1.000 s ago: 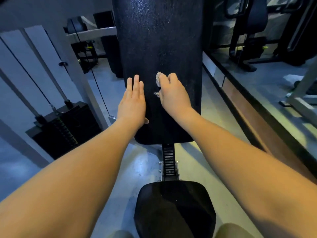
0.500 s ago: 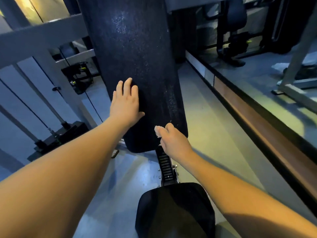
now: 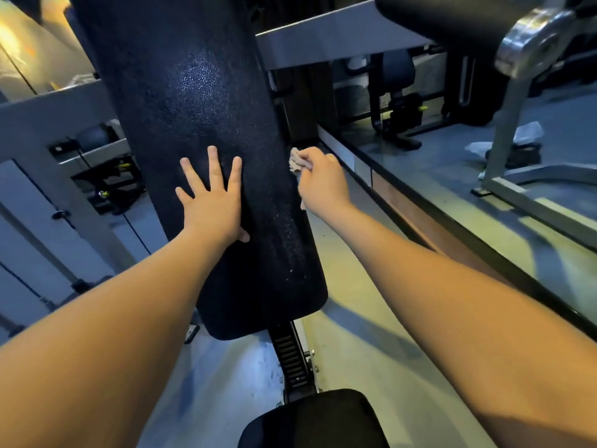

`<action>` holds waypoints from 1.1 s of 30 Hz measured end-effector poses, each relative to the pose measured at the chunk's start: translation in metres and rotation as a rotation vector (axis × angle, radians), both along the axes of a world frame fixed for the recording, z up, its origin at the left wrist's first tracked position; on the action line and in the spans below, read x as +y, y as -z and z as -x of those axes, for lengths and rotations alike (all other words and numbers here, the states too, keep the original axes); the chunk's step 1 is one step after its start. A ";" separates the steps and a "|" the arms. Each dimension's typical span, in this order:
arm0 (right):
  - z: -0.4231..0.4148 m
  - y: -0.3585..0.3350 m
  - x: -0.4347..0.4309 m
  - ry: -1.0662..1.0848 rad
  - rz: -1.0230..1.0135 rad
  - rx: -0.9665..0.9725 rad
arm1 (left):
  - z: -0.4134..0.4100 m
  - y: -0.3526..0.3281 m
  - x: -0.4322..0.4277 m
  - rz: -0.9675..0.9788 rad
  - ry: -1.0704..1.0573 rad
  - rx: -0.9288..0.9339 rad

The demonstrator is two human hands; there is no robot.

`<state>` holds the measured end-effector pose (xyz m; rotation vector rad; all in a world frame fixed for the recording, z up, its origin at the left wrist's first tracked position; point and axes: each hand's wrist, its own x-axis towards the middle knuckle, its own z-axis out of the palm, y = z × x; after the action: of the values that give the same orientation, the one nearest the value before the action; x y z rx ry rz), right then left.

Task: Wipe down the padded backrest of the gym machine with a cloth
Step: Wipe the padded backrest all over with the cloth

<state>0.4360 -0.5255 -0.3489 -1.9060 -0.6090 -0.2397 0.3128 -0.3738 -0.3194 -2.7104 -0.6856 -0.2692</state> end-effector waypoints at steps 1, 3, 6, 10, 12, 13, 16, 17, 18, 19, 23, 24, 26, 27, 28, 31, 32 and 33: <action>-0.004 -0.008 0.008 -0.006 -0.013 0.107 | -0.001 0.001 0.001 -0.005 0.000 0.000; -0.013 -0.023 0.024 0.014 -0.055 0.270 | -0.003 0.002 0.003 -0.004 0.004 0.003; -0.031 -0.055 0.042 0.043 -0.151 0.294 | -0.006 0.002 0.005 0.011 0.003 0.010; -0.044 -0.066 0.047 -0.012 -0.280 0.125 | -0.007 0.002 0.008 0.007 -0.001 0.019; -0.049 -0.026 0.042 -0.057 -0.244 0.160 | -0.008 0.002 0.007 0.003 -0.004 0.019; -0.049 0.000 0.039 -0.076 -0.199 0.200 | -0.009 0.003 0.008 -0.004 -0.005 0.020; -0.059 0.053 0.041 -0.154 -0.108 0.337 | -0.010 0.004 0.008 -0.005 -0.005 0.023; -0.063 0.049 0.045 -0.153 -0.150 0.352 | -0.010 0.004 0.008 -0.006 -0.002 0.022; -0.066 0.035 0.049 -0.148 -0.195 0.350 | -0.010 0.004 0.007 -0.005 -0.001 0.021; -0.064 0.015 0.048 -0.129 -0.246 0.334 | -0.010 0.003 0.006 -0.001 -0.001 0.020; -0.056 -0.032 0.045 -0.181 -0.371 0.267 | -0.009 0.003 0.007 -0.003 -0.004 0.016; -0.054 -0.030 0.044 -0.220 -0.380 0.296 | -0.009 0.003 0.008 -0.001 -0.004 0.013; -0.049 -0.019 0.040 -0.262 -0.387 0.375 | -0.010 0.004 0.008 -0.007 0.000 0.010; -0.047 -0.018 0.039 -0.268 -0.389 0.394 | -0.011 0.005 0.009 -0.012 0.001 0.009; -0.047 -0.019 0.040 -0.272 -0.402 0.386 | -0.011 0.005 0.009 -0.012 0.001 0.007; -0.053 -0.033 0.048 -0.230 -0.495 0.304 | -0.011 0.007 0.009 -0.010 0.000 0.005; -0.055 -0.037 0.051 -0.211 -0.528 0.279 | -0.011 0.006 0.008 -0.009 -0.001 0.008; -0.054 -0.038 0.053 -0.205 -0.539 0.249 | -0.011 0.006 0.008 -0.007 -0.004 0.010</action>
<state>0.4903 -0.4729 -0.3105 -1.3184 -0.5039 -0.0258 0.3240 -0.3655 -0.3254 -2.7017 -0.6859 -0.2570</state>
